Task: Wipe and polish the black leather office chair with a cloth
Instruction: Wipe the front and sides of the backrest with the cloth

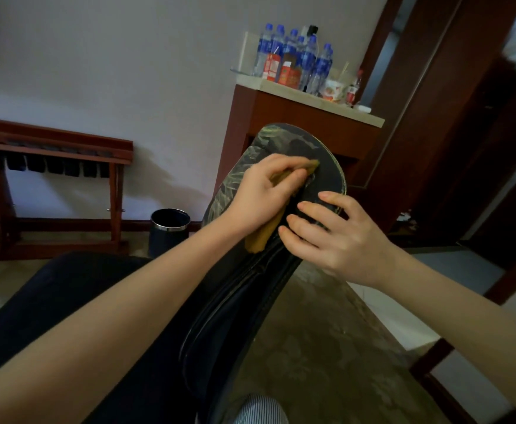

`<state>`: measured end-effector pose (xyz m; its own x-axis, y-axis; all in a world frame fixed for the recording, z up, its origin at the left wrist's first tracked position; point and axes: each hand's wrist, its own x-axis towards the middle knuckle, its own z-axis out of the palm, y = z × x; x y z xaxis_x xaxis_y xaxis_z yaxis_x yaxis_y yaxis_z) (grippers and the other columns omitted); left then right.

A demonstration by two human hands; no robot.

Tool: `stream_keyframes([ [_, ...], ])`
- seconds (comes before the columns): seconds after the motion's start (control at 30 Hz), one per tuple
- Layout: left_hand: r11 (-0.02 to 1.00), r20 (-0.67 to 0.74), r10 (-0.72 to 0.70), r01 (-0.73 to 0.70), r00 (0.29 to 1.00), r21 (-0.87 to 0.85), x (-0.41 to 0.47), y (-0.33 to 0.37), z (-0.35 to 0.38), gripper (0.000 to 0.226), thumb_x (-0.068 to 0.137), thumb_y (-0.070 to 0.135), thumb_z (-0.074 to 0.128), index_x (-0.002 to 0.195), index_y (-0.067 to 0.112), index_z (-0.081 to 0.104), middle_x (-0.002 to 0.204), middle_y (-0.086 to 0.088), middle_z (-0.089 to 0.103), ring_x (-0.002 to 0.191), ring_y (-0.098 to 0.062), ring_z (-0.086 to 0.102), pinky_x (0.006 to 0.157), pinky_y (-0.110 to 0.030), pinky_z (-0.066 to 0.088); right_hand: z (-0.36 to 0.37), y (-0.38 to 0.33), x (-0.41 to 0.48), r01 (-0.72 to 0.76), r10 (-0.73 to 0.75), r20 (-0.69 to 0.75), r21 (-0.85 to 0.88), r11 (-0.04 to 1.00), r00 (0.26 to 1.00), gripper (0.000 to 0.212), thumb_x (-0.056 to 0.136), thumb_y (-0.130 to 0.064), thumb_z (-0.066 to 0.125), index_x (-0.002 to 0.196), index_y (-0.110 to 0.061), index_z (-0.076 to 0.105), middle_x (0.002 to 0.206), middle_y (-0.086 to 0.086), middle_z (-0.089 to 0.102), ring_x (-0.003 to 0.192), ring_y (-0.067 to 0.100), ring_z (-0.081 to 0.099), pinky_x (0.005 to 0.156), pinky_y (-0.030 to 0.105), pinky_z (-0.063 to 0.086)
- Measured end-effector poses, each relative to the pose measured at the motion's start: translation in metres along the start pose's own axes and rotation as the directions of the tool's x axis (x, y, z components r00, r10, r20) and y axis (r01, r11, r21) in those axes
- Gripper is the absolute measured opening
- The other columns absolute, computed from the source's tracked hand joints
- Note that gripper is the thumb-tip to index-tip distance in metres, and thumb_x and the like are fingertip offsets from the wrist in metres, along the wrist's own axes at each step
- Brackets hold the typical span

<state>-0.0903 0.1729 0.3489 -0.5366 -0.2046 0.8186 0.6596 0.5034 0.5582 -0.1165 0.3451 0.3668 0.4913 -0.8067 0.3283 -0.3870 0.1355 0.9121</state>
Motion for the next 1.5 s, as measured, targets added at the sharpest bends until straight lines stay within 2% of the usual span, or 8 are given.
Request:
stream_keyframes([
  [0.33, 0.985, -0.001, -0.145, 0.144, 0.989, 0.090, -0.039, 0.030, -0.001, 0.031, 0.096, 0.019, 0.048, 0.126, 0.017, 0.057, 0.111, 0.003, 0.054, 0.107, -0.006, 0.051, 0.097, -0.019, 0.040, -0.011, -0.006, 0.004, -0.074, 0.058, 0.169, 0.093, 0.993, 0.984, 0.019, 0.086, -0.011, 0.057, 0.103, -0.013, 0.066, 0.107, 0.007, 0.067, 0.112, 0.031, 0.058, 0.106, 0.045, 0.027],
  [0.5, 0.950, -0.079, -0.277, 0.285, 0.958, 0.127, -0.037, 0.045, 0.001, 0.023, 0.096, 0.020, 0.049, 0.115, 0.015, 0.061, 0.097, 0.010, 0.054, 0.101, -0.010, 0.049, 0.092, -0.025, 0.039, -0.034, -0.020, 0.005, -0.357, 0.283, 0.282, 0.261, 0.897, 0.917, 0.040, 0.077, -0.027, 0.064, 0.114, -0.014, 0.065, 0.125, 0.007, 0.061, 0.131, 0.029, 0.040, 0.112, 0.044, 0.015],
  [0.57, 0.953, -0.045, -0.261, 0.265, 0.964, 0.150, -0.036, 0.046, -0.001, 0.020, 0.096, 0.020, 0.051, 0.111, 0.014, 0.061, 0.099, 0.007, 0.058, 0.100, -0.011, 0.051, 0.091, -0.028, 0.040, -0.043, -0.025, 0.005, -0.602, 0.542, 0.264, 0.398, 0.693, 0.798, 0.041, 0.084, -0.035, 0.053, 0.120, -0.018, 0.061, 0.131, 0.003, 0.056, 0.132, 0.023, 0.036, 0.112, 0.040, 0.017],
  [0.67, 0.954, -0.040, -0.236, 0.239, 0.971, 0.181, -0.033, 0.045, -0.003, 0.016, 0.094, 0.020, 0.054, 0.107, 0.014, 0.062, 0.101, 0.002, 0.062, 0.098, -0.014, 0.056, 0.089, -0.033, 0.045, -0.050, -0.017, 0.016, -0.845, 0.792, 0.409, 0.480, 0.235, 0.453, 0.066, 0.081, -0.054, 0.055, 0.136, -0.019, 0.042, 0.144, 0.002, 0.039, 0.137, 0.020, 0.030, 0.112, 0.040, 0.025],
  [0.83, 0.962, 0.013, -0.236, 0.232, 0.972, 0.143, -0.011, 0.046, -0.002, 0.015, 0.094, 0.015, 0.053, 0.106, 0.010, 0.060, 0.101, -0.001, 0.062, 0.098, -0.017, 0.059, 0.089, -0.037, 0.048, -0.038, 0.009, 0.034, -0.880, 0.535, 0.835, 0.346, -0.326, 0.131, 0.106, 0.071, -0.043, 0.076, 0.148, -0.022, 0.005, 0.150, 0.003, 0.021, 0.136, 0.021, 0.028, 0.105, 0.032, 0.030],
  [1.03, 0.941, 0.040, -0.334, 0.331, 0.942, 0.073, 0.019, 0.024, 0.002, 0.011, 0.095, 0.018, 0.053, 0.105, 0.014, 0.057, 0.096, 0.005, 0.059, 0.094, -0.013, 0.057, 0.086, -0.030, 0.049, -0.023, 0.005, 0.034, -0.724, 0.461, 0.875, 0.412, -0.553, 0.147, 0.088, 0.078, -0.009, 0.068, 0.142, -0.026, 0.009, 0.100, -0.012, 0.048, 0.088, 0.003, 0.053, 0.067, 0.018, 0.046],
  [1.23, 0.876, 0.015, -0.457, 0.448, 0.889, 0.179, 0.069, -0.018, 0.014, 0.031, 0.097, 0.023, 0.049, 0.126, 0.014, 0.057, 0.128, -0.005, 0.057, 0.117, -0.021, 0.051, 0.092, -0.025, 0.039, -0.015, 0.001, 0.025, -0.630, 0.491, 0.860, 0.459, -0.626, 0.138, 0.084, 0.080, -0.002, 0.063, 0.142, -0.034, 0.015, 0.108, -0.013, 0.050, 0.095, 0.005, 0.055, 0.071, 0.021, 0.050],
  [1.5, 0.828, -0.095, -0.479, 0.485, 0.873, 0.281, 0.113, -0.067, 0.026, 0.033, 0.099, 0.024, 0.042, 0.127, 0.016, 0.057, 0.131, -0.008, 0.054, 0.118, -0.025, 0.050, 0.097, -0.030, 0.039, 0.007, 0.007, 0.014, -0.601, 0.495, 0.859, 0.465, -0.649, 0.130, 0.089, 0.068, -0.012, 0.064, 0.139, -0.043, 0.021, 0.115, -0.012, 0.049, 0.101, 0.011, 0.057, 0.070, 0.028, 0.050],
])
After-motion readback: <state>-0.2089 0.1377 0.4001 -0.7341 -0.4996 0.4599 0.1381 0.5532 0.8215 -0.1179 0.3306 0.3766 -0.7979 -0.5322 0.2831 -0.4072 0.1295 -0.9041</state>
